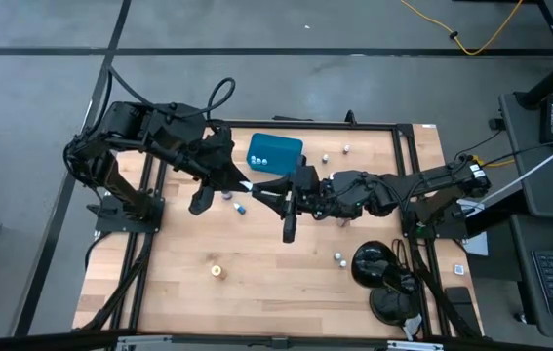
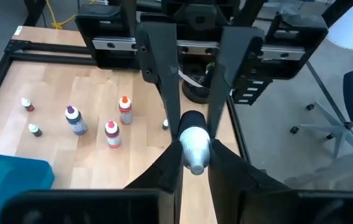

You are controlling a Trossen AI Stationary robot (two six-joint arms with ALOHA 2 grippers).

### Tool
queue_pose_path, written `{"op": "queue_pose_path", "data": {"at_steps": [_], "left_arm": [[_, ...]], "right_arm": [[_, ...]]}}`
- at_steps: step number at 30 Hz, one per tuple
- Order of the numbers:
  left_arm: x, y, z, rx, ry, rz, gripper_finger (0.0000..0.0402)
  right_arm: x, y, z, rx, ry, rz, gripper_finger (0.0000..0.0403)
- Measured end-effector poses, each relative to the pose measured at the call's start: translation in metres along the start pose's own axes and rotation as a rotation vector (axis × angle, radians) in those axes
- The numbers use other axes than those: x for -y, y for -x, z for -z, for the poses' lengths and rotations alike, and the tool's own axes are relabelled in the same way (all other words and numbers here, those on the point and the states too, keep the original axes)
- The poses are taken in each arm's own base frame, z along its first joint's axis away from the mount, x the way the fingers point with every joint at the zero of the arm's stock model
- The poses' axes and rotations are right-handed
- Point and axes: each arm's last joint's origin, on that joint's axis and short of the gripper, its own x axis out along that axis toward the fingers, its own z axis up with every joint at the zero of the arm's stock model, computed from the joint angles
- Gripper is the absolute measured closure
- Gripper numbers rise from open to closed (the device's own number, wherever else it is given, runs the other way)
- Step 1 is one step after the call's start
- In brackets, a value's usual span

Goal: Pick & Place food coloring
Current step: Put the small black food coloring bottle into the blue bin

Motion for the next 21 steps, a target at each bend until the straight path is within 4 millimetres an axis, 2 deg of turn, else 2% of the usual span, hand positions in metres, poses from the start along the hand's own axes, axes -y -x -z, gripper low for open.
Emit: {"op": "queue_pose_path", "data": {"at_steps": [3,6,10,13,17,21], "left_arm": [[-0.002,-0.001,-0.001,0.008,0.005,-0.016,0.0351],[-0.007,0.0,-0.002,0.01,0.037,-0.037,0.0355],[-0.018,0.001,-0.003,0.022,0.098,-0.094,0.0356],[-0.031,-0.002,-0.005,0.035,0.162,-0.201,0.0356],[-0.057,-0.018,-0.007,-0.004,0.24,-0.296,0.0356],[-0.089,-0.041,-0.007,-0.067,0.306,-0.386,0.0356]], "right_arm": [[0.002,0.002,0.0,-0.011,0.01,0.026,0.0271],[0.007,0.013,-0.007,-0.031,0.025,0.094,0.0227],[0.019,0.04,-0.023,-0.063,0.025,0.187,0.0166],[0.032,0.067,-0.028,-0.163,0.047,0.268,0.0133],[0.049,0.102,-0.026,-0.32,-0.001,0.371,0.0112],[0.061,0.127,-0.017,-0.446,-0.01,0.462,0.0109]]}}
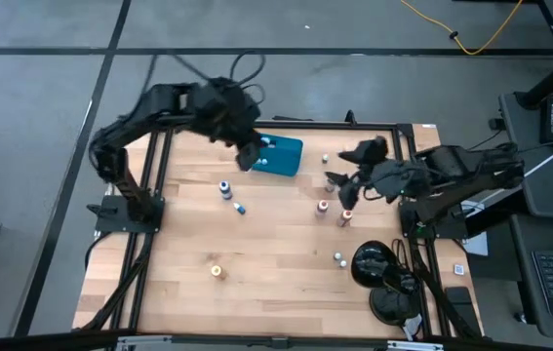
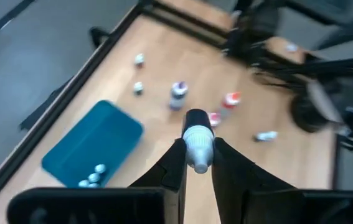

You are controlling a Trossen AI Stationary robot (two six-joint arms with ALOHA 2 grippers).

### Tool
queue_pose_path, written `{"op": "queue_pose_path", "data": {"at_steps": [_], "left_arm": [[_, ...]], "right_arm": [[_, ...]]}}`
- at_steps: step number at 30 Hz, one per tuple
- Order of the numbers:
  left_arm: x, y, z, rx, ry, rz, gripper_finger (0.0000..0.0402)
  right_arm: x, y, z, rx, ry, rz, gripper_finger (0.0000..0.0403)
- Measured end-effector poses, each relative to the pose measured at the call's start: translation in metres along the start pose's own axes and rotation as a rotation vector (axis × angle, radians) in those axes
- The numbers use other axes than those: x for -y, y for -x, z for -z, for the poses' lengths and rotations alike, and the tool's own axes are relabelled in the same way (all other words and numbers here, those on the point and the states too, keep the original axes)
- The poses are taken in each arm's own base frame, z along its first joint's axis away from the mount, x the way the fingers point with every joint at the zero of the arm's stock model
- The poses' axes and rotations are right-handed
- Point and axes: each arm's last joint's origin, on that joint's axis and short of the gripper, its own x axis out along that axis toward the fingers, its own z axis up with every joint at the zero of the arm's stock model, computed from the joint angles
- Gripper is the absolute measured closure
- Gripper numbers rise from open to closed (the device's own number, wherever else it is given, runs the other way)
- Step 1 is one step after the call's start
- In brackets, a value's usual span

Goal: Pick & Place food coloring
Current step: Put the small black food coloring bottle into the blue bin

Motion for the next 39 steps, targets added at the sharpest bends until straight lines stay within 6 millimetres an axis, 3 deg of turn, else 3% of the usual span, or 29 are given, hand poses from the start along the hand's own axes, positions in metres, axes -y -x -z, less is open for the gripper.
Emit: {"op": "queue_pose_path", "data": {"at_steps": [4,9,15,20,26,31,39], "left_arm": [[-0.021,-0.037,-0.01,-0.054,0.041,-0.049,0.0356],[-0.043,-0.078,-0.018,-0.114,0.071,-0.053,0.0356],[-0.075,-0.115,-0.021,-0.173,0.13,-0.109,0.0356],[-0.106,-0.139,-0.021,-0.216,0.222,-0.171,0.0356],[-0.137,-0.171,-0.013,-0.305,0.287,-0.232,0.0356],[-0.156,-0.196,-0.003,-0.386,0.318,-0.267,0.0356],[-0.178,-0.222,0.014,-0.523,0.359,-0.316,0.0356]], "right_arm": [[0.005,0.0,0.022,-0.003,0.061,0.066,0.0108],[0.01,-0.008,0.066,-0.031,0.135,0.096,0.0108],[0.03,-0.022,0.129,0.013,0.05,-0.004,0.0108],[0.047,-0.034,0.171,0.08,-0.07,-0.172,0.0108],[0.058,-0.044,0.2,0.144,-0.125,-0.3,0.0108],[0.064,-0.051,0.219,0.12,-0.123,-0.307,0.0108],[0.068,-0.057,0.233,0.089,-0.113,-0.296,0.0108]]}}
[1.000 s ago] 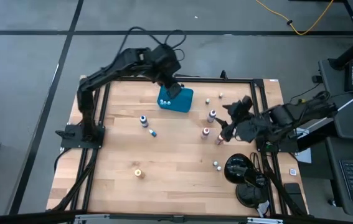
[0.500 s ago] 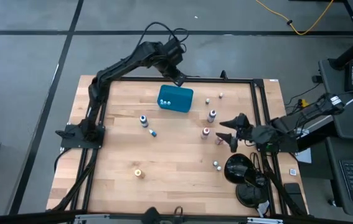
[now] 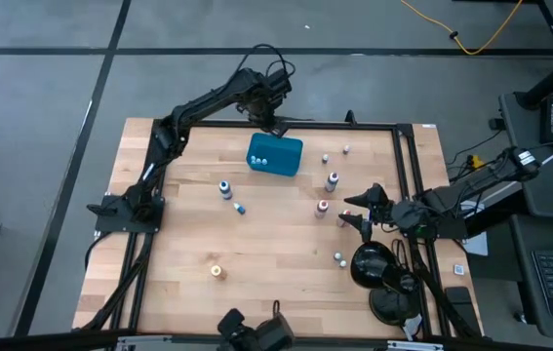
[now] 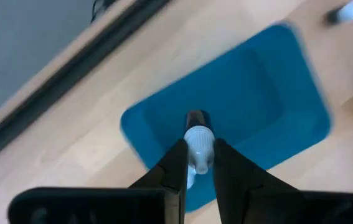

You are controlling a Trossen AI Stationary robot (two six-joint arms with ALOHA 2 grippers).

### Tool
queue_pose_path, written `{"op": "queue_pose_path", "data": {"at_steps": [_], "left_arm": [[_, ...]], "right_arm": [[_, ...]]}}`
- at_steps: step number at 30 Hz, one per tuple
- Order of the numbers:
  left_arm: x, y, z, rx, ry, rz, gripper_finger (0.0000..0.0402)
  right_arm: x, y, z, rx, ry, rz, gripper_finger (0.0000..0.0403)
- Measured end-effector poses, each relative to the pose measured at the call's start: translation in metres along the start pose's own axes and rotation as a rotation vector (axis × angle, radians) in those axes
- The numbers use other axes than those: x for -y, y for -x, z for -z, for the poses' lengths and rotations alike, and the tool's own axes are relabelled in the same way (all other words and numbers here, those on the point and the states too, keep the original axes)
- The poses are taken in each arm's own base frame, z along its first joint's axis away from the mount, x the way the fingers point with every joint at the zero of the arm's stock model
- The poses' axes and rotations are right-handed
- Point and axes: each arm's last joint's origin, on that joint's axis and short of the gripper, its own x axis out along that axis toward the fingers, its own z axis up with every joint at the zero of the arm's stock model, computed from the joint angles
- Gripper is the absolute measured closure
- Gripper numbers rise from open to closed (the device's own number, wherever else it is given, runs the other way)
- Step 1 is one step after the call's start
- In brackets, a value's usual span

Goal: Pick & Place food coloring
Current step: Put the small black food coloring bottle into the blue bin

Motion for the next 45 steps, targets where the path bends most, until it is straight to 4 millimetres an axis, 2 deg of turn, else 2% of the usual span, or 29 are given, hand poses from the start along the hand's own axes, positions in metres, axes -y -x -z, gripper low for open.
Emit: {"op": "queue_pose_path", "data": {"at_steps": [5,13,22,29,37,40,45], "left_arm": [[-0.003,-0.01,0.001,-0.042,-0.008,-0.073,0.0356],[0.002,-0.023,-0.005,-0.011,-0.007,-0.057,0.0356],[0.013,-0.04,-0.003,-0.056,0.02,-0.066,0.0356],[0.021,-0.04,0.003,-0.074,0.011,-0.101,0.0356],[0.041,-0.04,0.01,-0.067,-0.083,-0.105,0.0356],[0.05,-0.03,0.016,-0.049,-0.121,-0.095,0.0356],[0.058,0.009,0.027,0.025,-0.163,-0.051,0.0356]], "right_arm": [[0.002,-0.001,0.003,-0.005,-0.014,0.004,0.0108],[0.005,-0.002,0.001,0.023,0.026,0.044,0.0108],[0.012,-0.004,0.0,-0.012,0.06,0.076,0.0108],[0.013,-0.005,0.0,-0.02,0.057,0.069,0.0108],[0.013,-0.005,0.0,-0.02,0.058,0.069,0.0108],[0.013,-0.005,0.0,-0.02,0.058,0.069,0.0108],[0.012,-0.005,0.0,-0.019,0.053,0.069,0.0108]]}}
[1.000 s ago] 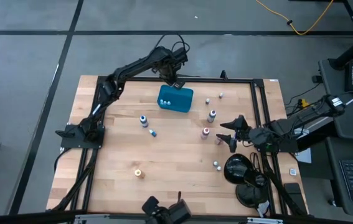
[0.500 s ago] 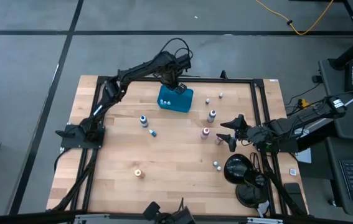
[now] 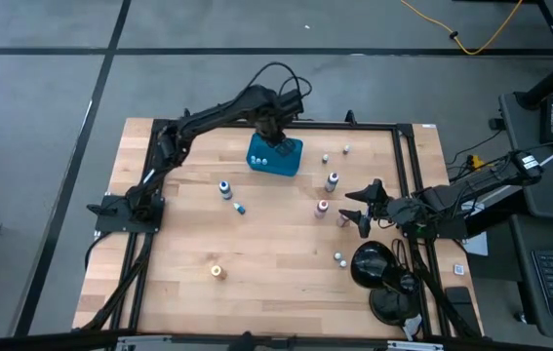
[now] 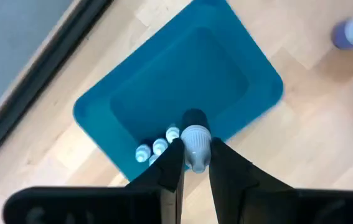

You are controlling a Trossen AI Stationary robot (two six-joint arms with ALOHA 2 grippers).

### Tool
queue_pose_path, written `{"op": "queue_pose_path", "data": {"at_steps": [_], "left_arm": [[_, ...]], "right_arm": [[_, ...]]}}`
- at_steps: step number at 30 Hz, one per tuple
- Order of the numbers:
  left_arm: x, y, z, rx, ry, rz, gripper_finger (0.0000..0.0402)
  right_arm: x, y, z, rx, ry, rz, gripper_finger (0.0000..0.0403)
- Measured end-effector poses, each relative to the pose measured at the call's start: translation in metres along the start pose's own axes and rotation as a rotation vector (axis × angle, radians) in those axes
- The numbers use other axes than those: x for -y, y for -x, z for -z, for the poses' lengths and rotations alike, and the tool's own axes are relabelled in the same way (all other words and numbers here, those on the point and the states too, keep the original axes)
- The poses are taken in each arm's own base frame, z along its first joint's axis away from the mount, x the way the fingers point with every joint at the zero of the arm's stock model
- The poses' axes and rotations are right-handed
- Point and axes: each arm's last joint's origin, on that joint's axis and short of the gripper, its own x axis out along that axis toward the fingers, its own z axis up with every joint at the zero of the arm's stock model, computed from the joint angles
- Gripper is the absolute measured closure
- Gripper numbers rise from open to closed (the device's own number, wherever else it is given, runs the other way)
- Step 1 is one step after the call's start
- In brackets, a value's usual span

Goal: Pick & Place food coloring
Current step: Put the small black food coloring bottle into the blue bin

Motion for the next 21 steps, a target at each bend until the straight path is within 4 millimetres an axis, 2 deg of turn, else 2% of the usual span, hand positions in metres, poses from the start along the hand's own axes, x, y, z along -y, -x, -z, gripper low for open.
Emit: {"op": "queue_pose_path", "data": {"at_steps": [3,12,16,21], "left_arm": [[-0.001,0.014,0.006,0.0,-0.054,-0.018,0.0356],[-0.001,0.02,0.011,-0.029,-0.174,0.047,0.0356],[-0.011,0.051,0.018,0.022,-0.156,0.104,0.0356],[-0.02,0.104,0.026,0.233,-0.127,0.232,0.0357]], "right_arm": [[0.0,0.0,0.0,0.0,0.001,0.0,0.0108],[0.0,0.0,0.0,0.0,-0.001,0.0,0.0108],[0.0,0.0,0.0,0.003,0.024,-0.001,0.0108],[-0.002,0.0,-0.004,-0.013,-0.008,-0.087,0.0108]]}}
